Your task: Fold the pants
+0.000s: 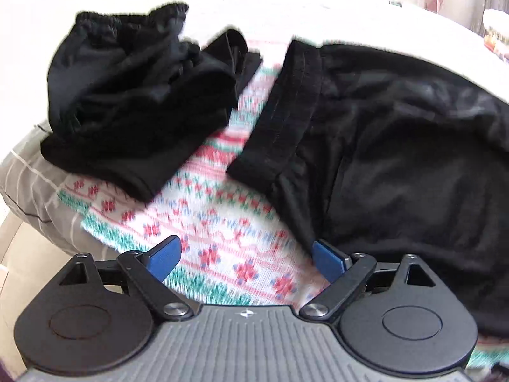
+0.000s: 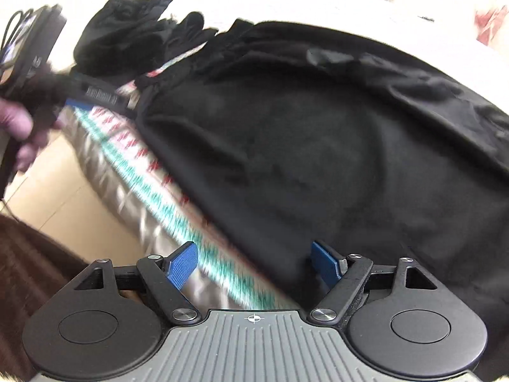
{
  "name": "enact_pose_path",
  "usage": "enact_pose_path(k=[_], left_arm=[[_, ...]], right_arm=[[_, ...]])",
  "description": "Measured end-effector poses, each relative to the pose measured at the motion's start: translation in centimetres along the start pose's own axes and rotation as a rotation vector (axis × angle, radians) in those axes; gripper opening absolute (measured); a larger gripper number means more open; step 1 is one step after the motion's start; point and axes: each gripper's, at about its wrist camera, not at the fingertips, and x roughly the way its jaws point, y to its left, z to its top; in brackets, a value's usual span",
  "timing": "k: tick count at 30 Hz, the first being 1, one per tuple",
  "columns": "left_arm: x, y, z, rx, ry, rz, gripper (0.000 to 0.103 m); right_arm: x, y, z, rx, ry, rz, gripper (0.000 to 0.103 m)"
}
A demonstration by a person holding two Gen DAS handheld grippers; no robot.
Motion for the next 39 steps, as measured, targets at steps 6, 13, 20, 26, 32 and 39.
enact_pose_path(k=[6,13,20,26,32,39], left_arm=[[-2.7,-1.7,2.2,-0.064,-0.114,-0.097,0.103],[-3.2,-6.9,4.3,-0.039,-0.130,-0.244,0.103],[-2.4,-12.8,5.8,0.004,-0.110,-0.285,0.103],[-2.0,-15.5,7.5,-0.070,-0.053,-0.345,0.103],[-1.5,-18.0,9.1,-0.092,-0.049,-0.320,0.103],[1.0,-19.8,10.8,-0.112,-0.017,-0.278,0.103]], right_arm=[[-3.3,-3.7,0.3,0.026,-0.055,-0.124,0.082],[-4.5,-10.4,0.6,0.153,-0.086,-0.225,0.085],[-3.8,-15.9,2.3,0.281,-0.084,-0.273,0.085],[-2.5,-19.2,4.9,0.290,-0.071,-0.309,0.086],[-0.6,-21.1,7.7,0.229,-0.063,-0.342,0.090],[2.7,-23.1,11.2,0.157,-0.055,-0.374,0.093]])
